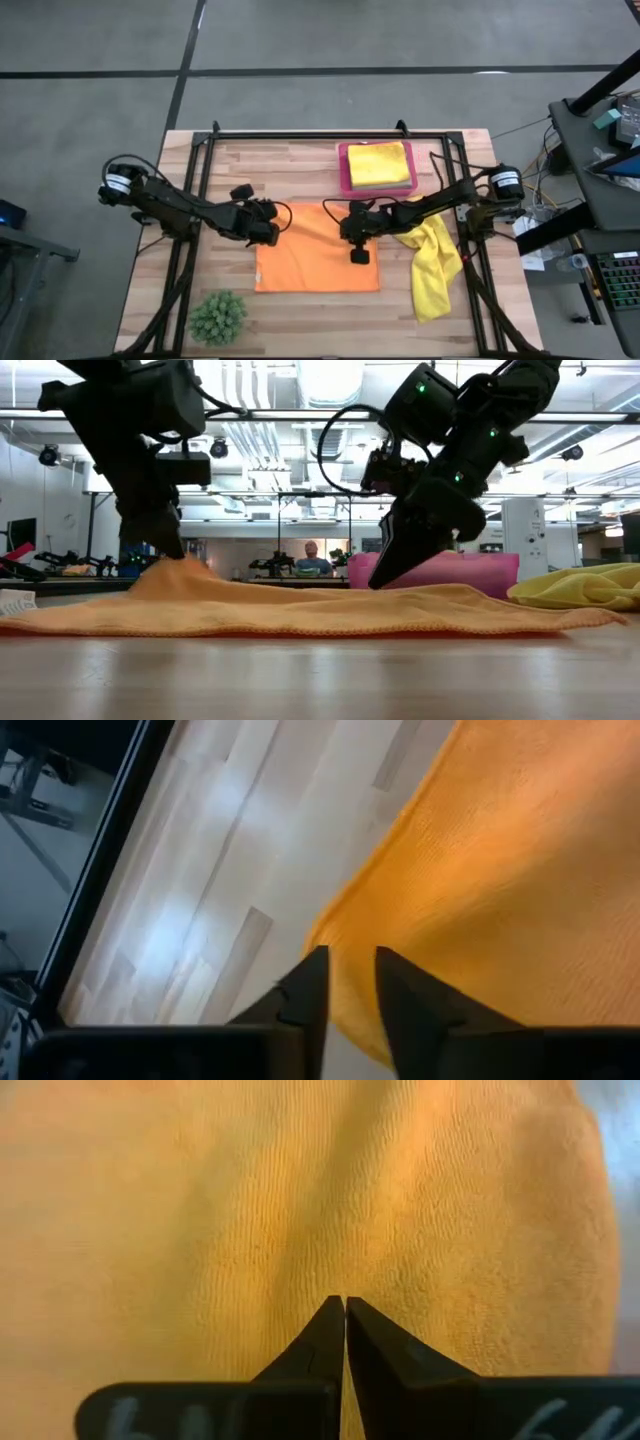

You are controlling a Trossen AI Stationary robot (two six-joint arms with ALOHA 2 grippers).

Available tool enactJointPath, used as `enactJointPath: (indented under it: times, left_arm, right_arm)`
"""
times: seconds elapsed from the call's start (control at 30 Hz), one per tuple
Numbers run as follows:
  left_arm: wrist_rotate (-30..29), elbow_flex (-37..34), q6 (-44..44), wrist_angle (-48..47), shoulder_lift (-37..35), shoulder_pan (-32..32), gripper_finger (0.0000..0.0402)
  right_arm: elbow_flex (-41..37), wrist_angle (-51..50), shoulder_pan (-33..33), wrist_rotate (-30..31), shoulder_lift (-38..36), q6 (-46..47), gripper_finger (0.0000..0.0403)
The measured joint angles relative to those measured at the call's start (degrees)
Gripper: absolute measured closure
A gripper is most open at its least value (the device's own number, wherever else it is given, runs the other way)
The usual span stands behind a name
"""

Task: Fold microfiber towels
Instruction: Fold the orange microfiber cloth

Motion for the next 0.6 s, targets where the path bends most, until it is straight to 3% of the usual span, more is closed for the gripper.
enactJointPath:
  times: [0.17, 0.27, 0.37, 0.47, 0.6]
  left_arm:
    - [2.1, 1.9, 0.0, 0.0, -0.5, 0.0, 0.0255]
    - [7.2, 4.1, 0.0, 0.5, -0.6, 0.0, 0.0224]
    - [12.9, 4.6, 0.4, 5.2, -0.5, -0.2, 0.0214]
    - [18.9, 3.1, 2.8, 16.6, 0.5, -0.4, 0.0218]
    - [22.3, 2.4, 3.4, 22.9, 4.1, -1.2, 0.0236]
  right_arm:
    - [0.0, -3.9, 0.0, 0.0, -3.5, 0.0, 0.0394]
    - [0.0, -6.5, 0.0, 0.1, -5.2, 0.0, 0.0394]
    - [0.0, -8.2, 0.0, 2.0, -6.2, 0.0, 0.0394]
    - [0.0, -9.4, -0.1, 3.9, -6.8, -0.1, 0.0394]
    - [0.0, -10.5, -0.5, 4.6, -7.0, 0.1, 0.0394]
